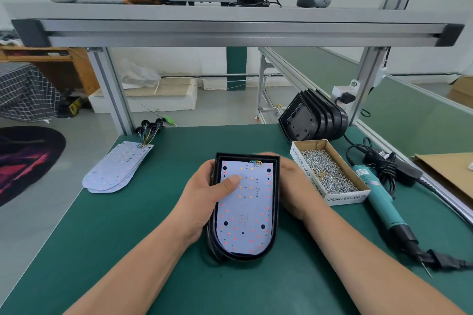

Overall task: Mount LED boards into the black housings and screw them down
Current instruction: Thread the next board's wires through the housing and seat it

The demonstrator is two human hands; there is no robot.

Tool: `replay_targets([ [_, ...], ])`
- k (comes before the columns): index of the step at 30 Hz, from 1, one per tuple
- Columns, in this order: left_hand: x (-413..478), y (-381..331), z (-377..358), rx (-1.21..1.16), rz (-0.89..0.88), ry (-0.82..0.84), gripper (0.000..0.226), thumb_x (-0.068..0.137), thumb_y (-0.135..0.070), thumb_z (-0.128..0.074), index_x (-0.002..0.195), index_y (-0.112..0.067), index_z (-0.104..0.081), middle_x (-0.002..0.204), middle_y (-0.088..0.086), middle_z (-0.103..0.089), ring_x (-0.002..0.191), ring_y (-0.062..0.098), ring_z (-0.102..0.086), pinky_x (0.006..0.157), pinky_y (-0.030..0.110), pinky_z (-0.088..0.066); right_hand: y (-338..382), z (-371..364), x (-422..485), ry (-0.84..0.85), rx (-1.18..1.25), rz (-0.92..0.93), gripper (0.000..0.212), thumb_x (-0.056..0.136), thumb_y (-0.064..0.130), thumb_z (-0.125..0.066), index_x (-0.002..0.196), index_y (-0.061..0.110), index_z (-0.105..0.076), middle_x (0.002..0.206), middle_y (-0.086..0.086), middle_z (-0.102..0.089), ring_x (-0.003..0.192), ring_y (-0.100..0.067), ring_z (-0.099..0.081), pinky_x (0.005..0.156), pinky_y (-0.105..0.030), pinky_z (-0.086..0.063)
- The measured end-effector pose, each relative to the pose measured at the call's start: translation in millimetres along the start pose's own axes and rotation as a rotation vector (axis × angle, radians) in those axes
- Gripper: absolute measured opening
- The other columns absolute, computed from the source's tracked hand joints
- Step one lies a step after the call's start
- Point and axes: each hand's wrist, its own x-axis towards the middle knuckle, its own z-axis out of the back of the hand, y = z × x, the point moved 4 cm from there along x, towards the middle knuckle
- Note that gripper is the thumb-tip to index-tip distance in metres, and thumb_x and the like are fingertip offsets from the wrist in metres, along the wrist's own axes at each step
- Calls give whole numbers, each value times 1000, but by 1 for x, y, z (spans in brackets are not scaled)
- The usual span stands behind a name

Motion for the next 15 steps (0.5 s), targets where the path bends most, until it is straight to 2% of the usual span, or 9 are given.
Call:
replay_targets([
  [2, 0, 0, 1, 11, -22, -45, 50, 85, -27, -79, 128, -10, -61, 119, 12, -78, 105, 35, -77, 82, 43, -65, -3, 8, 1, -126, 181, -85, 30, 98, 35, -56, 112, 21, -78, 102, -11, -74, 81, -23, -65, 73, -38, -47],
  [4, 0, 0, 1, 52, -37, -85, 49, 83, -30, -78, 125, -11, -63, 115, 11, -79, 102, 33, -78, 80, 43, -65, -1, 16, -1, -116, 138, -66, 40, 92, 52, -57, 118, 27, -74, 96, -7, -69, 73, -20, -61, 60, -33, -46],
  [7, 0, 0, -1, 106, -51, -105, 46, 84, -32, -76, 124, -12, -63, 113, 11, -79, 105, 36, -77, 94, 57, -61, 5, 18, -9, -40, -152, 34, 36, 85, 40, -73, 121, 37, -70, 85, 6, -68, 77, -12, -64, 62, -26, -53],
  [9, 0, 0, -2, 108, -43, -115, 45, 84, -32, -76, 124, -14, -64, 113, 12, -79, 104, 38, -77, 96, 63, -59, 7, 16, -9, -59, -268, 56, 35, 81, 33, -74, 116, 36, -71, 90, 8, -74, 81, -10, -67, 70, -25, -55],
  [12, 0, 0, 0, 122, -33, -130, 42, 85, -32, -76, 122, -16, -65, 112, 12, -79, 103, 39, -77, 96, 66, -58, 11, 10, -8, -119, -314, 110, 24, 79, 31, -72, 103, 31, -71, 88, 13, -75, 79, -5, -67, 71, -17, -52],
  [15, 1, -1, 0, 134, -32, -143, 43, 84, -31, -76, 122, -14, -64, 112, 11, -79, 103, 37, -77, 96, 66, -58, 7, 5, -7, -143, -247, 94, 25, 80, 27, -70, 105, 27, -71, 92, 10, -76, 84, -10, -70, 79, -28, -56],
])
